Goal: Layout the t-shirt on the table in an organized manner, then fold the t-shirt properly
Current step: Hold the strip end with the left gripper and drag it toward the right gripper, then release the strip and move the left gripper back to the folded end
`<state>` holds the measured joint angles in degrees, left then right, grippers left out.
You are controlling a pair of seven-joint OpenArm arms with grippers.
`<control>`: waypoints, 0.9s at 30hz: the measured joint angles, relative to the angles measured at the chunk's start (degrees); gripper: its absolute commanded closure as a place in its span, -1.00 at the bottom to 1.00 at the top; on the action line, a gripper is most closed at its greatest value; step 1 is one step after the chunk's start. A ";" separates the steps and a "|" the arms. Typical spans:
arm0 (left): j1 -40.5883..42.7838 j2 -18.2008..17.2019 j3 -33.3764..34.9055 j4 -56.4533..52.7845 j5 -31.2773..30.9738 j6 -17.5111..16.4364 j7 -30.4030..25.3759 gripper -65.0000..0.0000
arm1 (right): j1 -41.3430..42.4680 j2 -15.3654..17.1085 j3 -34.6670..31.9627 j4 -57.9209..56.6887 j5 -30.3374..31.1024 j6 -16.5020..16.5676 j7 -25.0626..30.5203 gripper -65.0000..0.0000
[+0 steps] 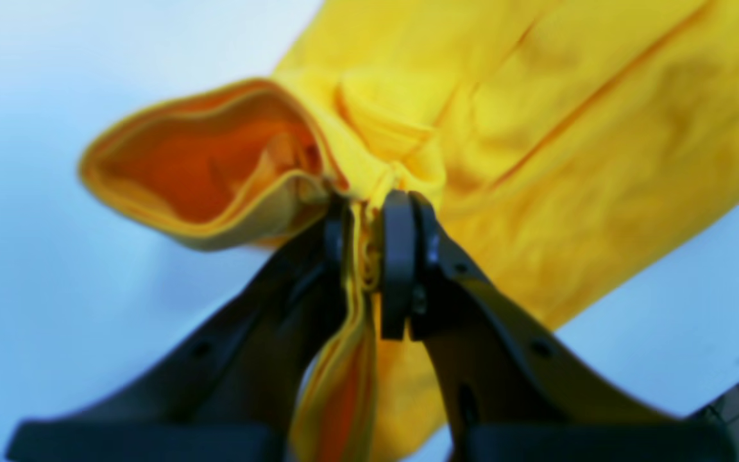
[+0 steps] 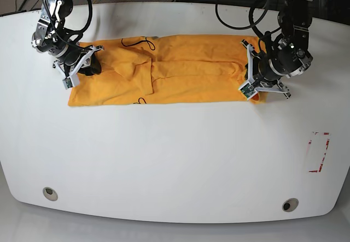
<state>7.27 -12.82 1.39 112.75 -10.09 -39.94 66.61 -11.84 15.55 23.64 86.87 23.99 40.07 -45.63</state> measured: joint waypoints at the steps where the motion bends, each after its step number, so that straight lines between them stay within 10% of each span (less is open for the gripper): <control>1: -0.33 0.50 0.28 0.00 0.00 -0.02 0.02 0.89 | 0.00 0.00 0.00 0.00 0.02 0.00 0.02 0.58; 27: -4.87 6.75 14.01 -0.15 0.20 -0.02 0.28 0.88 | 0.00 0.00 0.02 0.00 0.02 0.00 0.02 0.58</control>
<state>2.39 -6.07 15.40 112.60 -9.89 -39.97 66.89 -11.84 15.55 23.66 86.87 24.01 40.07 -45.60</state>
